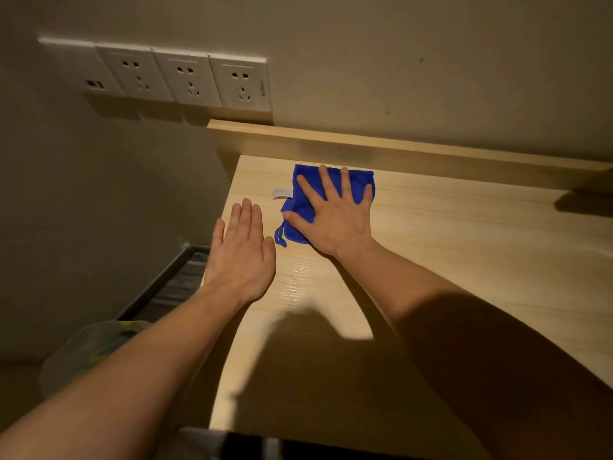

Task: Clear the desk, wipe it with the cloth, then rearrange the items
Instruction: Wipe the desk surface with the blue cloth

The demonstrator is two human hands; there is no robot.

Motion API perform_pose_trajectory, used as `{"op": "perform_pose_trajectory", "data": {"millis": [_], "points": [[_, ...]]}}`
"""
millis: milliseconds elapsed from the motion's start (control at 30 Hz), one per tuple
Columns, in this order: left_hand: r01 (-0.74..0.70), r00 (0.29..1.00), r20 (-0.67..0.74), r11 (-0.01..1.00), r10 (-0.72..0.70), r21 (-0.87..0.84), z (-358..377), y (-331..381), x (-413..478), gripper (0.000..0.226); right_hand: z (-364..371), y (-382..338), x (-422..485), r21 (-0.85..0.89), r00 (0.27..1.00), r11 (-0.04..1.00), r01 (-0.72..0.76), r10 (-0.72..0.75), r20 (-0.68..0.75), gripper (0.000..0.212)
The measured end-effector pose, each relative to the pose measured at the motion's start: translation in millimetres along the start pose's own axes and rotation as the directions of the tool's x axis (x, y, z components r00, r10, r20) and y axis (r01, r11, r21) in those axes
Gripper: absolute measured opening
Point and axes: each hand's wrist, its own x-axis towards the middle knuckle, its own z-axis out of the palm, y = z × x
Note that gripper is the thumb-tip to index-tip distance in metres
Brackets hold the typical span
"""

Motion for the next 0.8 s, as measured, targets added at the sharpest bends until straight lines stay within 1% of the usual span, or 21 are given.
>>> {"op": "perform_pose_trajectory", "data": {"millis": [267, 567, 700, 800], "points": [[0.007, 1.000, -0.012, 1.000, -0.007, 0.012, -2.1, 0.7, 1.6, 0.068, 11.2, -1.0, -67.2, 0.015, 1.000, 1.000, -0.005, 0.005, -0.014, 0.086], [0.012, 1.000, -0.008, 1.000, -0.012, -0.001, -2.6, 3.6, -2.0, 0.069, 21.6, -13.0, -165.0, 0.025, 0.998, 0.999, 0.043, -0.044, 0.044, 0.085], [0.020, 1.000, 0.018, 1.000, -0.020, -0.006, -2.5, 2.2, -3.0, 0.069, 26.0, -22.5, -205.8, 0.047, 0.992, 0.995, 0.093, -0.097, 0.083, 0.082], [0.021, 1.000, 0.018, 1.000, -0.021, -0.001, -5.6, 3.7, -8.3, 0.073, 33.1, -26.0, -236.4, 0.110, 0.988, 0.985, 0.134, -0.142, 0.065, 0.078]]}}
